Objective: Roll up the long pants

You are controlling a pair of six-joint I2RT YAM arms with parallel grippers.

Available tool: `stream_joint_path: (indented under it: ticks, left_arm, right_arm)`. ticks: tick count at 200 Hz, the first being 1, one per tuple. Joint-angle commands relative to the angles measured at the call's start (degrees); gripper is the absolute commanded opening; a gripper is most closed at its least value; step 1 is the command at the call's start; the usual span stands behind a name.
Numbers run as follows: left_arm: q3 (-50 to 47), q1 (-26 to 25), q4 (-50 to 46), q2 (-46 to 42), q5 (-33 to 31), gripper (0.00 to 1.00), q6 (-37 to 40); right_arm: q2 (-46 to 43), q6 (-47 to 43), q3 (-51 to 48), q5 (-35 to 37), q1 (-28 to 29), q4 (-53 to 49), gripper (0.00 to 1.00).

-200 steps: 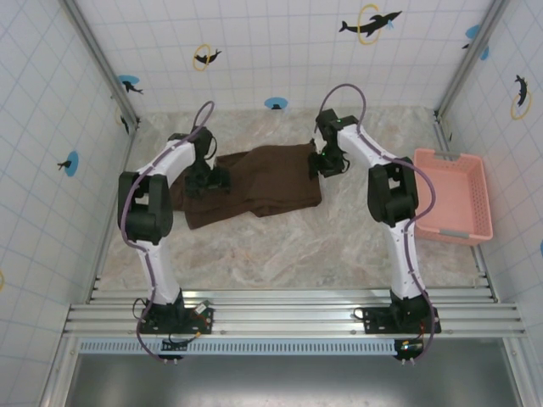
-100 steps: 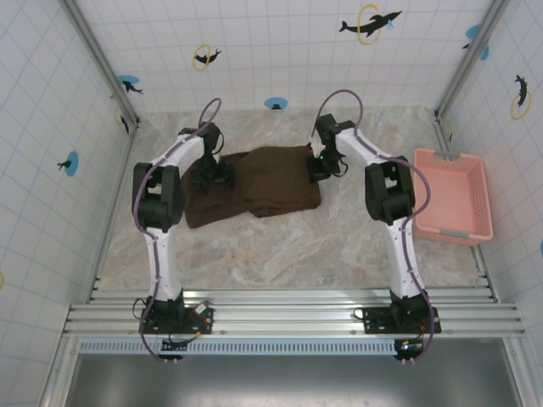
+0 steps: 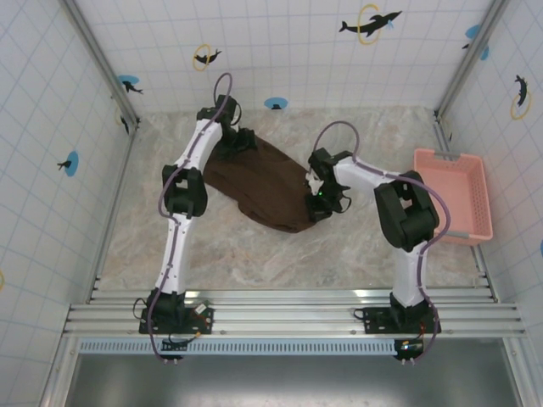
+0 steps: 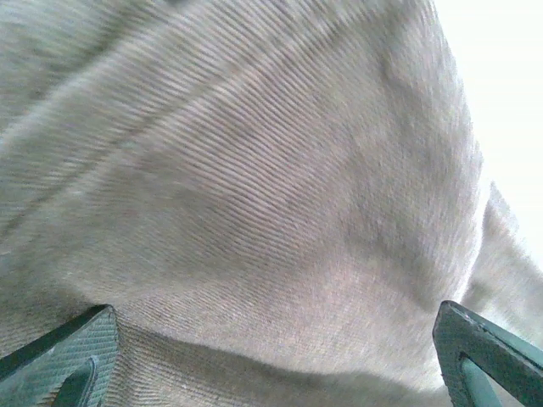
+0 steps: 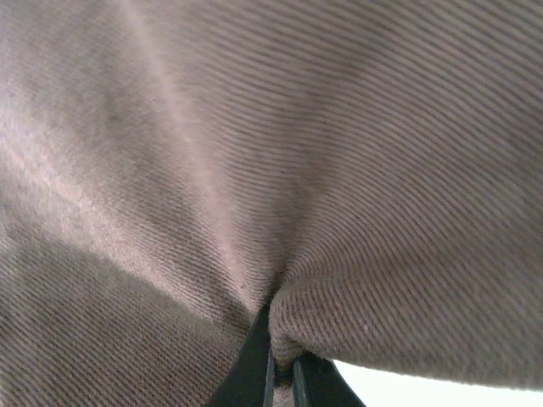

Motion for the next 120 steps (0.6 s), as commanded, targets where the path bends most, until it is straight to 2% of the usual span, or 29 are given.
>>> stream_joint_path:
  ticks: [1, 11, 50, 84, 97, 120]
  left_arm:
    - [-0.54, -0.20, 10.01, 7.35, 6.51, 0.98, -6.89]
    - [-0.54, -0.47, 12.15, 8.17, 7.37, 0.98, -8.81]
    - [-0.31, -1.89, 19.21, 11.01, 11.37, 0.98, -13.24]
    - [-1.45, -2.42, 19.69, 10.81, 12.55, 0.97, -13.09]
    - [-1.77, -2.34, 19.72, 9.70, 12.99, 0.98, -12.01]
    - [-1.86, -1.19, 20.59, 5.90, 13.75, 0.97, -9.65]
  right_arm:
    - [-1.94, 5.46, -0.96, 0.96, 6.10, -2.08, 0.00]
    - [-1.25, 7.15, -0.21, 0.30, 8.35, -1.44, 0.01]
    - [3.40, 9.85, 6.78, -4.54, 15.51, -1.78, 0.25]
    - [9.33, 7.30, 18.30, -10.45, 21.09, -6.45, 0.45]
    - [9.60, 5.13, 22.32, -10.13, 22.22, -8.19, 0.50]
    - [6.26, -1.49, 27.40, -5.30, 21.30, -12.69, 0.57]
